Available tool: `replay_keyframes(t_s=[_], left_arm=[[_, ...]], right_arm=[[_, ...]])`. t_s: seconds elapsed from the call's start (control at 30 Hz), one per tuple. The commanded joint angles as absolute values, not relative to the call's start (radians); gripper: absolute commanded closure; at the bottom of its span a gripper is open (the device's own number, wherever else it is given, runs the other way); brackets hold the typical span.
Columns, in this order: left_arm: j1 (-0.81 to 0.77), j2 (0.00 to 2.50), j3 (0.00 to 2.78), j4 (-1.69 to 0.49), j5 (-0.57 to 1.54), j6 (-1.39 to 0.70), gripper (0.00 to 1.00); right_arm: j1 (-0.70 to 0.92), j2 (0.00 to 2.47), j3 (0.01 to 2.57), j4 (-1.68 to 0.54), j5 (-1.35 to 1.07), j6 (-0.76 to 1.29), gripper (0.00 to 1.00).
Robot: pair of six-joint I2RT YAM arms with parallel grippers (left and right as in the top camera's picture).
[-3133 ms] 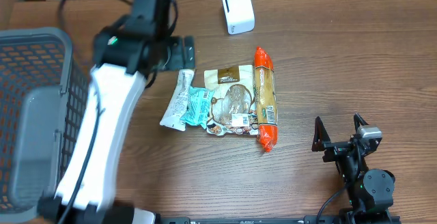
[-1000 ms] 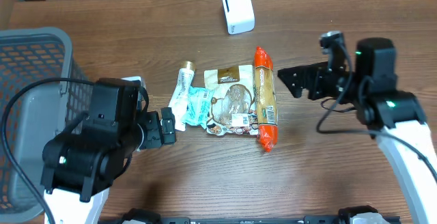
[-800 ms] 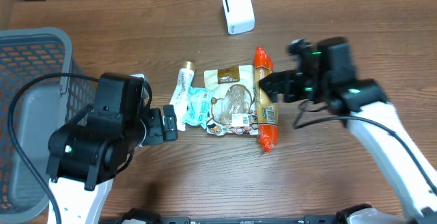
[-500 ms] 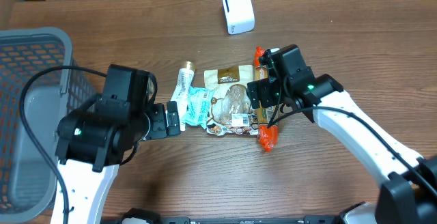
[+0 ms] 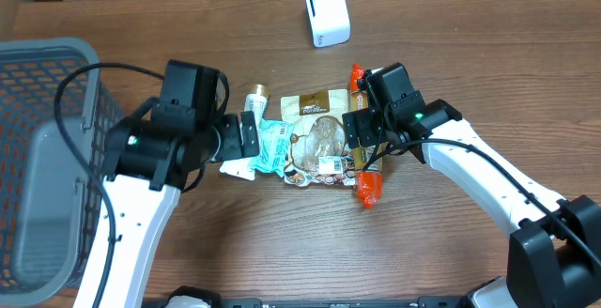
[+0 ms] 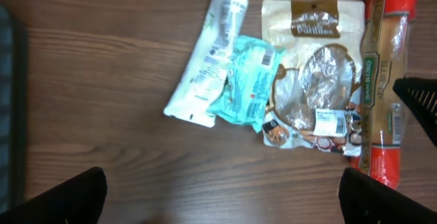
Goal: Scan the item barcode
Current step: 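Move the right gripper over the spaghetti pack and lower onto it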
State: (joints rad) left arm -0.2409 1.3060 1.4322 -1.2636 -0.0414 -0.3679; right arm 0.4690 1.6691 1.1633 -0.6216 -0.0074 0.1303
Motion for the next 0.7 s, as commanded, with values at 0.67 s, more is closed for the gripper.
replay_keyframes(t_s=[0.67], left_arm=[[-0.341,0.983,1.120,-1.053,-0.116,-0.391,0.00]], right_arm=[[0.464,1.676,1.198,-0.604,-0.035,0.123,0.03]])
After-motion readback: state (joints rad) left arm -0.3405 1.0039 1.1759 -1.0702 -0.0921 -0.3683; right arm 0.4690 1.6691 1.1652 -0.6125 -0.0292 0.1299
